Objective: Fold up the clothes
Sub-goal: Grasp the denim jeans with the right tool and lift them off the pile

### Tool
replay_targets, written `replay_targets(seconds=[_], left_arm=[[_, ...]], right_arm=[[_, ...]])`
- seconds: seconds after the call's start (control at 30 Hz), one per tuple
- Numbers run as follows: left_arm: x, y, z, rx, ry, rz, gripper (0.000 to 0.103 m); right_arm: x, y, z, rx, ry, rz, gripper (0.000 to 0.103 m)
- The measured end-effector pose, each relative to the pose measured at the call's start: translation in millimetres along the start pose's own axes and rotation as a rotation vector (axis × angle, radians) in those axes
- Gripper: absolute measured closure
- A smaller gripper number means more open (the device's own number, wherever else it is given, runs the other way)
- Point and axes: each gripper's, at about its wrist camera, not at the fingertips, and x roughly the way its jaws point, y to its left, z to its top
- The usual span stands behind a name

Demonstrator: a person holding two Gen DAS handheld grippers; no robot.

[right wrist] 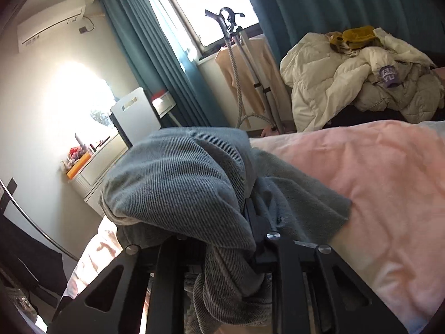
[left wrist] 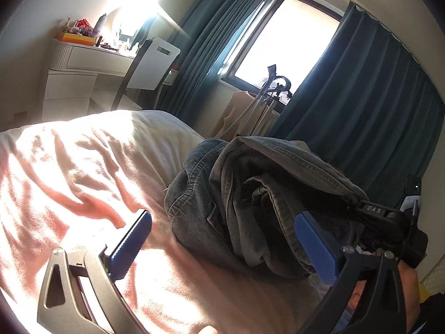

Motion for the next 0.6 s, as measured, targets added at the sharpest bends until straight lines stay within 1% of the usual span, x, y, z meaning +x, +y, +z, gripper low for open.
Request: replay_targets(seconds=[0.07, 0.2, 0.37, 0.4, 0.5, 0.6], left_arm=[[-5.0, -2.5, 0.5, 0.003, -0.008, -0.010, 0.000], [-20.6, -10.9, 3.7, 0.019, -0.031, -0.022, 0.000], [-37.1, -24.6, 3.6, 0.045, -0.028, -0.045, 0.000], [-41.0, -28.2, 2.3, 0.057, -0.033, -0.060, 0.000], [-51.4, -37.3, -0.4, 0.091, -0.044, -0.059, 0.000], [-59.6, -43.1, -1.9, 0.088, -0.034, -0.072, 0.000]], right_arm=[[-34.1, -8.5, 8.0, 0.020, -0.047, -0.008, 0.090], [-114.1, -23.6, 24.6, -0.005, -0.159, -0.042, 0.090], [-207.6, -51.9, 33.6, -0.034, -0.253, -0.097, 0.090], [-223.0, -60.4, 34.1, -0.018, -0.273, -0.108, 0.090], [-266.8, -87.9, 34.6, 0.031, -0.328, -0.142, 0.091], [-308.7, -118.0, 38.0, 0.075, -0.383, -0.170, 0.091]])
